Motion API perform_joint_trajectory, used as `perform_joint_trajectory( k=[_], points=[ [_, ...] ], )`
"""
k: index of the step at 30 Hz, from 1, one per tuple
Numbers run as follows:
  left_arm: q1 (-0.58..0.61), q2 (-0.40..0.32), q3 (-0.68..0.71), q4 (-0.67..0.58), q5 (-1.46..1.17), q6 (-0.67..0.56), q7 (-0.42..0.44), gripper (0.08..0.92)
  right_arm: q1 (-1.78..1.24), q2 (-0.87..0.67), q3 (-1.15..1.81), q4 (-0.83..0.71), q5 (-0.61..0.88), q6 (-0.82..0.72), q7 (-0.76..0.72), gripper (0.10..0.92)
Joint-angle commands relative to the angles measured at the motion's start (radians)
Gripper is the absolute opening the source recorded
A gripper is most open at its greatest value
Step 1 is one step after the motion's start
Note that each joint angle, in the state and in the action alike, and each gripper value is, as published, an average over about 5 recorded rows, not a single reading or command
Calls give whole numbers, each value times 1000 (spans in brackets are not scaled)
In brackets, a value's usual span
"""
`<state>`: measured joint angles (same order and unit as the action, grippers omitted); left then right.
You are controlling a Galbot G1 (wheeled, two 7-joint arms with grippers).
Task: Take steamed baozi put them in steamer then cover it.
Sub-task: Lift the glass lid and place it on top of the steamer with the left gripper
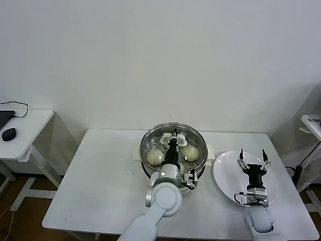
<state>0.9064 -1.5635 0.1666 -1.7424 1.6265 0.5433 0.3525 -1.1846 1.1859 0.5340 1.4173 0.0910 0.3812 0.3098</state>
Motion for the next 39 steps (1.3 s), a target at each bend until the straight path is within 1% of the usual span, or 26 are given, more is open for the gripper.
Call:
perform_joint_trajectory(
  k=[1, 19, 29, 32, 39],
  points=[
    [2, -17, -13, 21, 30, -5, 10, 189, 3, -1, 1, -3, 1, 0, 0, 823],
    [20, -27, -22, 41, 46, -21, -3, 189, 10, 0, 0, -11, 1, 0, -1, 823],
    [41, -23, -32, 18, 45, -36, 1, 195, 14, 2, 0, -11, 0, -1, -1, 823],
    [45, -23, -31, 1, 44, -36, 0, 245, 11, 4, 0, -12, -1, -1, -2, 823],
    [71, -1, -29, -73, 25, -36, 6, 450, 12, 5, -1, -12, -1, -1, -2, 823]
  ],
)
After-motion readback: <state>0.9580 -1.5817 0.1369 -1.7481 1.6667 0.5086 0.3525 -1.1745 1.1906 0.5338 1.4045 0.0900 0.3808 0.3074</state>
